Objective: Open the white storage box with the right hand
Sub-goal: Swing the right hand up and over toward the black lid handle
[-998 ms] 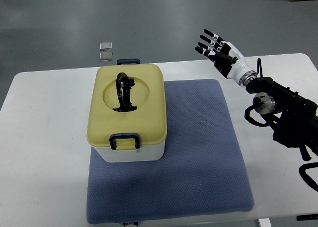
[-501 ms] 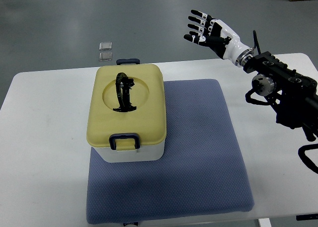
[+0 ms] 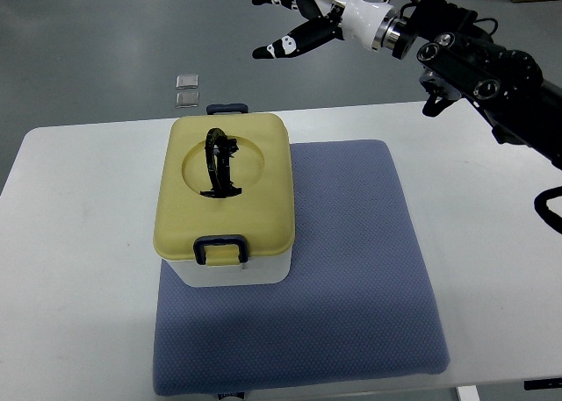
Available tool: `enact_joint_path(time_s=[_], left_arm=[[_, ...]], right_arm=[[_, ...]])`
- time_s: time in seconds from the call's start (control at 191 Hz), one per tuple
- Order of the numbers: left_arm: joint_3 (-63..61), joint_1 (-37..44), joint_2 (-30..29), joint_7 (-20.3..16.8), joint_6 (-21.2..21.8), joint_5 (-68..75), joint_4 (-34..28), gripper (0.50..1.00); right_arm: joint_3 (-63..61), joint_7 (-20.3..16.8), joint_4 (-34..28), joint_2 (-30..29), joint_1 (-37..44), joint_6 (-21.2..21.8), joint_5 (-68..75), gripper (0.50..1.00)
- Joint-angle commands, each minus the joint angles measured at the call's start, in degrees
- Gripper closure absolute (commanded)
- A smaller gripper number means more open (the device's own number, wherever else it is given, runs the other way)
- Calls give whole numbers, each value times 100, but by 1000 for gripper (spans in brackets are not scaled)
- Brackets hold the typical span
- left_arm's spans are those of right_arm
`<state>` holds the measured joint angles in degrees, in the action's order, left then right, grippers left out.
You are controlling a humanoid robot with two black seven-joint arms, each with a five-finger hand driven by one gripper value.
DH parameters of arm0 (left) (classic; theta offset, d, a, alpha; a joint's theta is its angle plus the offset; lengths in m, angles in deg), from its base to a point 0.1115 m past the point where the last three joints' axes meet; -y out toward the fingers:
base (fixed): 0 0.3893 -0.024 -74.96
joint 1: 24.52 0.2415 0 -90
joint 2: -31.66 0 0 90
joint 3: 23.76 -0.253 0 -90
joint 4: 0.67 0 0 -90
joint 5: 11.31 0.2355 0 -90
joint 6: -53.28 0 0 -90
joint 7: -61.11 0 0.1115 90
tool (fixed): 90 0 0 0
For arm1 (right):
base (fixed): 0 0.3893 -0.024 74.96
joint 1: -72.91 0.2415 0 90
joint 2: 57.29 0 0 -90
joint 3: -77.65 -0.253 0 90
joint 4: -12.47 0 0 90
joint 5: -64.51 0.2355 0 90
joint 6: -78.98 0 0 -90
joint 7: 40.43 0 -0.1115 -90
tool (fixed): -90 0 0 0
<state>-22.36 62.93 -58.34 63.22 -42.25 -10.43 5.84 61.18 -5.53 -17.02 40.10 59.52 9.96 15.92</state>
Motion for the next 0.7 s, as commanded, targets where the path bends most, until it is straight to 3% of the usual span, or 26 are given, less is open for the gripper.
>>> enact_joint_path(time_s=[0.0, 0.308, 0.695], left_arm=[[-8, 0, 0, 0, 0, 0, -1, 500], [-8, -9, 0, 0, 9, 0, 8, 500], [0, -9, 0, 0, 17, 0, -1, 500]], right_arm=[[319, 10, -154, -18, 354, -33, -598, 585], [1673, 10, -742, -45, 1417, -419, -1856, 583], [2368, 10, -1323, -308, 1971, -701, -2744, 585]])
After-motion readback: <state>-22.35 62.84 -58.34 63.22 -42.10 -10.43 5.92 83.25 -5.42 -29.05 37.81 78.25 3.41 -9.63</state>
